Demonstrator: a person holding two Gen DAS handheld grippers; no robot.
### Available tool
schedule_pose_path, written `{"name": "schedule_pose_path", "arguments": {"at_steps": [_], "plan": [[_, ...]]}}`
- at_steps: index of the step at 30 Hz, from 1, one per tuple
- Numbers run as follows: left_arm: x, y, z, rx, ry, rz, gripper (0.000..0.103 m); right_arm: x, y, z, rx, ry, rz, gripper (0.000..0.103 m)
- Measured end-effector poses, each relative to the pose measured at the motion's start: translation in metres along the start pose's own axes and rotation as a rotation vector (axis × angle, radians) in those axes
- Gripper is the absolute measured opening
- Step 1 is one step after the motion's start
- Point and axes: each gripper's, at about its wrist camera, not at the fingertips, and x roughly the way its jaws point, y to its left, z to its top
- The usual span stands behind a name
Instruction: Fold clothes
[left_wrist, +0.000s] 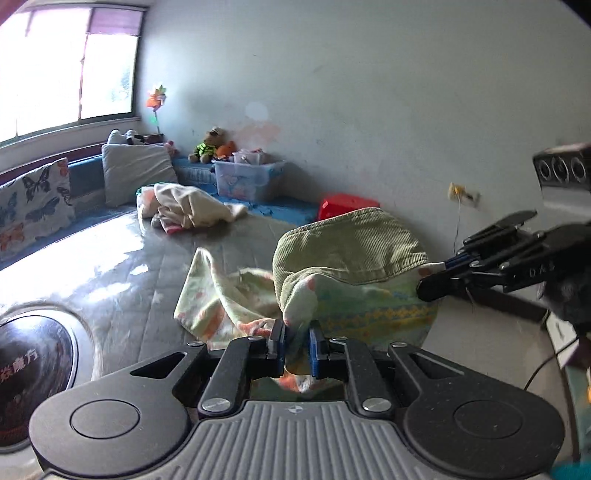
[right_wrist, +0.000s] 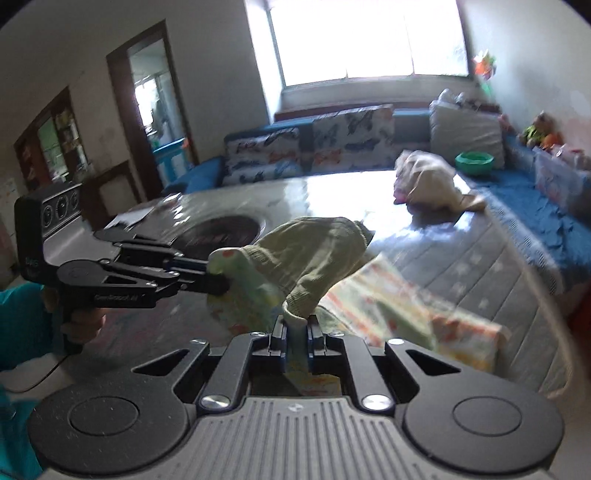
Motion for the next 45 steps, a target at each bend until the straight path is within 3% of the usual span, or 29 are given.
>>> {"name": "schedule_pose_path", "arguments": {"at_steps": [4, 8, 9, 10, 13, 15, 18, 22, 27, 30, 33, 36, 39, 45], "plan": [[0.001, -0.002, -0.019, -0.013, 0.07, -0.034, 0.016, 0.015, 0.015, -0.021, -0.029, 0.083, 0.025, 0.009], [-0.013, 0.005, -0.022, -0.019, 0.067, -0.043, 0.025, 0.028, 0.024, -0.034, -0.049, 0.131, 0.033, 0.009], [-0.019, 0.008, -0.019, -0.017, 0.051, -0.031, 0.034, 0.031, 0.025, -0.036, -0.053, 0.14, 0.033, 0.009], [-0.025, 0.011, -0.016, -0.018, 0.033, -0.015, 0.05, 0.033, 0.026, -0.036, -0.058, 0.15, 0.033, 0.009], [-0.036, 0.027, 0.0, -0.066, -0.038, 0.025, 0.064, 0.037, 0.03, -0.038, -0.075, 0.164, 0.03, 0.011], [-0.028, 0.038, 0.013, -0.115, -0.039, 0.063, 0.069, 0.035, 0.032, -0.039, -0.069, 0.16, 0.029, 0.013], [0.004, 0.05, 0.03, -0.172, 0.013, 0.115, 0.069, 0.028, 0.03, -0.038, -0.055, 0.139, 0.027, 0.014], [0.06, 0.072, 0.043, -0.301, 0.128, 0.094, 0.069, 0.011, 0.024, -0.027, -0.024, 0.095, 0.035, 0.034], [0.099, 0.073, 0.042, -0.335, 0.201, 0.096, 0.069, -0.013, 0.01, -0.001, 0.006, -0.009, -0.004, 0.044], [0.109, 0.073, 0.035, -0.343, 0.239, 0.111, 0.065, -0.006, -0.005, 0.013, 0.025, -0.027, -0.067, 0.054], [0.112, 0.073, 0.03, -0.353, 0.255, 0.098, 0.028, 0.018, -0.024, 0.022, 0.066, -0.002, -0.12, 0.054], [0.101, 0.07, 0.027, -0.338, 0.232, 0.101, 0.011, 0.046, -0.044, 0.028, 0.096, 0.033, -0.147, 0.056], [0.091, 0.07, 0.026, -0.323, 0.199, 0.122, 0.006, 0.073, -0.062, 0.029, 0.135, 0.068, -0.171, 0.057], [0.069, 0.078, 0.026, -0.34, 0.161, 0.143, 0.005, 0.12, -0.086, 0.032, 0.177, 0.1, -0.189, 0.063]]}}
